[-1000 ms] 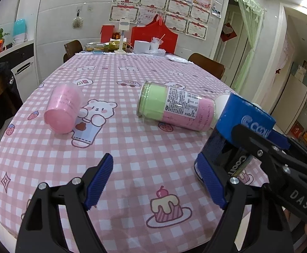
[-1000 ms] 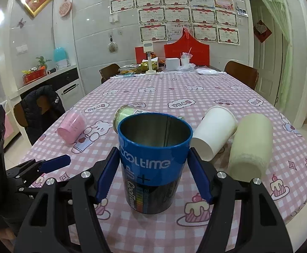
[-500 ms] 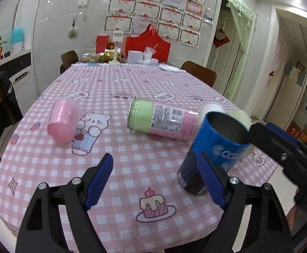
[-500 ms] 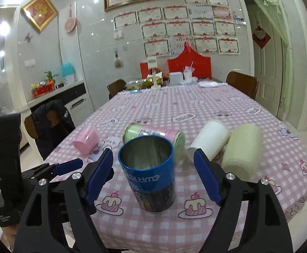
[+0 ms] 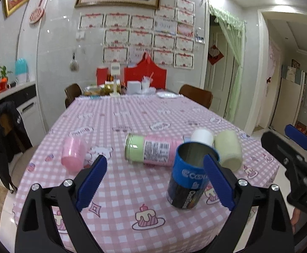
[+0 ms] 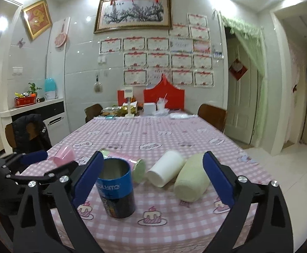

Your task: Flip cup upside down

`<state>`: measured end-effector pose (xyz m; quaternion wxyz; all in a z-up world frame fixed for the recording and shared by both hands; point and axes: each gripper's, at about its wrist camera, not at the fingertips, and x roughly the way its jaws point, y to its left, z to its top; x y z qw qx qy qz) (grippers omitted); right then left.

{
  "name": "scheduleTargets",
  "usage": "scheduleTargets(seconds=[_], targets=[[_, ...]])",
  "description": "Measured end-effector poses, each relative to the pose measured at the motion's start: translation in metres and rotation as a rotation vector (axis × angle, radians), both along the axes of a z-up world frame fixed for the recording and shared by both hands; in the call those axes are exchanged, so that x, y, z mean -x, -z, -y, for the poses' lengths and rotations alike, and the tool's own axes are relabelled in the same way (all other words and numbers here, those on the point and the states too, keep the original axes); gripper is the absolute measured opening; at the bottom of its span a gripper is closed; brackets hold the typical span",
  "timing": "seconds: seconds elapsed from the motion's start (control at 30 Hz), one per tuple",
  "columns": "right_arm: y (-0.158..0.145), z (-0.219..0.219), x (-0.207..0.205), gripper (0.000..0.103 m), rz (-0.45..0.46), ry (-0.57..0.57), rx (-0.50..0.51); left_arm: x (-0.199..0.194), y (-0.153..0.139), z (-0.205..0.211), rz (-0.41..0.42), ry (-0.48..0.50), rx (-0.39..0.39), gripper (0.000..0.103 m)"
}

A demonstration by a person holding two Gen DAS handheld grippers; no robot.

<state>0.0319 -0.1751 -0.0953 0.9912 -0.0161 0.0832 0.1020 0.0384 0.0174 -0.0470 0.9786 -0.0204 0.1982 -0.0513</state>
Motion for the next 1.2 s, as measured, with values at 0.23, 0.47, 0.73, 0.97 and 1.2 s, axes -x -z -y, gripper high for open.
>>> scheduleTargets(seconds=[0.23, 0.47, 0.73, 0.97, 1.2], targets=[[0.0, 0.006, 0.006, 0.095, 0.039, 0.023, -0.002, 0.015, -0.015, 0.012, 0.09, -0.007, -0.032, 0.092], [0.001, 0.008, 0.014, 0.095, 0.073, 0.031, 0.003, 0.028, -0.022, 0.021, 0.164, -0.022, -0.055, 0.094], [0.002, 0.01, 0.019, 0.095, 0.088, 0.035, -0.004, 0.035, -0.026, 0.023, 0.224, -0.045, -0.069, 0.095], [0.002, 0.01, 0.02, 0.095, 0.087, 0.036, -0.005, 0.038, -0.027, 0.024, 0.252, -0.069, -0.094, 0.096], [0.002, 0.01, 0.02, 0.095, 0.084, 0.037, -0.005, 0.039, -0.026, 0.023, 0.257, -0.074, -0.1, 0.096]])
